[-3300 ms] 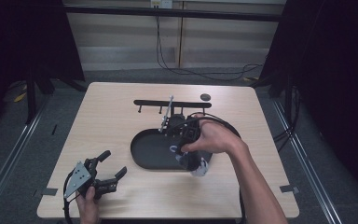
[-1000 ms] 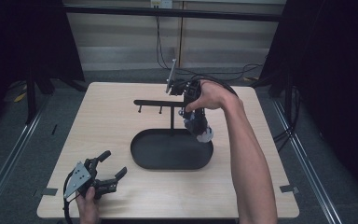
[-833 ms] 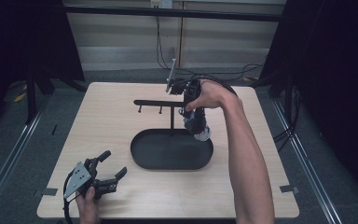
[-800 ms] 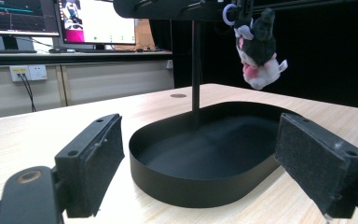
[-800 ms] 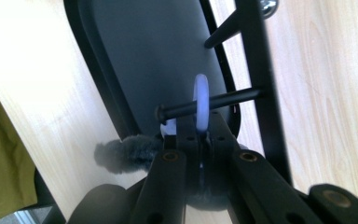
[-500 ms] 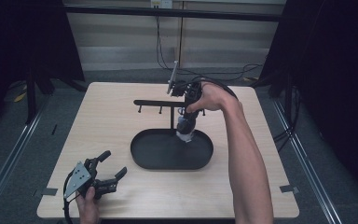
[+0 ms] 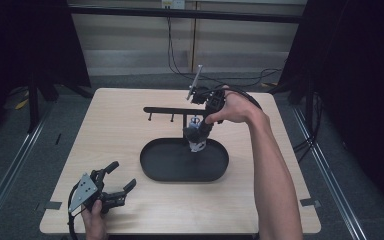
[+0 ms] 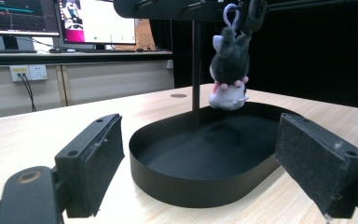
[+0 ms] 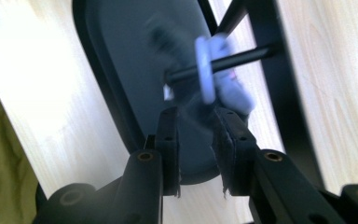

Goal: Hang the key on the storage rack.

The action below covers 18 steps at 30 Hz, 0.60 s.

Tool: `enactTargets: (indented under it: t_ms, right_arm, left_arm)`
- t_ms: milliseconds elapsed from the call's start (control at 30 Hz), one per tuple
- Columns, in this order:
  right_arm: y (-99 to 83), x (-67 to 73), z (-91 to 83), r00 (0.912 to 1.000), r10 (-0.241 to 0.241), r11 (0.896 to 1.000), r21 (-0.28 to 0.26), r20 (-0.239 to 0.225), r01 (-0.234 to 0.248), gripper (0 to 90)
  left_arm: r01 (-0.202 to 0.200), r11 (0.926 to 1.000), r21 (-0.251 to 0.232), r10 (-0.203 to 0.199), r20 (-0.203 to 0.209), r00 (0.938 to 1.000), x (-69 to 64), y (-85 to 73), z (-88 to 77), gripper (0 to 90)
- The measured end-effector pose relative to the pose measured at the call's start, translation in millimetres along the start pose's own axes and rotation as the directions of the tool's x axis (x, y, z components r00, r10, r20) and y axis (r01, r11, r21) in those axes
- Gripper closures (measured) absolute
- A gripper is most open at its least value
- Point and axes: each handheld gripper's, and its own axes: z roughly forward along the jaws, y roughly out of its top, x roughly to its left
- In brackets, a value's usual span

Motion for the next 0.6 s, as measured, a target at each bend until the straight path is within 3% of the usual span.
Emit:
enactTargets:
  t_ms: [100, 200, 600]
  right_arm:
    - [-5.4, 0.7, -0.8, 0.9998, 0.016, 1.000, -0.011, -0.010, -0.017, 62.7]
    - [-10.3, 1.2, -1.2, 0.9992, 0.038, 0.999, -0.028, 0.010, -0.037, 51.6]
    - [-22.8, 15.7, -3.0, 0.9970, 0.071, 0.992, -0.105, -0.031, -0.074, 40.9]
  left_arm:
    - [-0.003, 1.0000, 0.004, 0.003, 0.001, 1.0000, 0.2, 0.0, -0.3, 15.2]
    - [-0.009, 0.9999, 0.013, 0.009, 0.004, 1.0000, 0.7, 0.4, -0.8, 15.1]
    - [-0.014, 0.9999, 0.011, 0.014, 0.003, 0.9999, 0.9, 0.2, -0.7, 15.1]
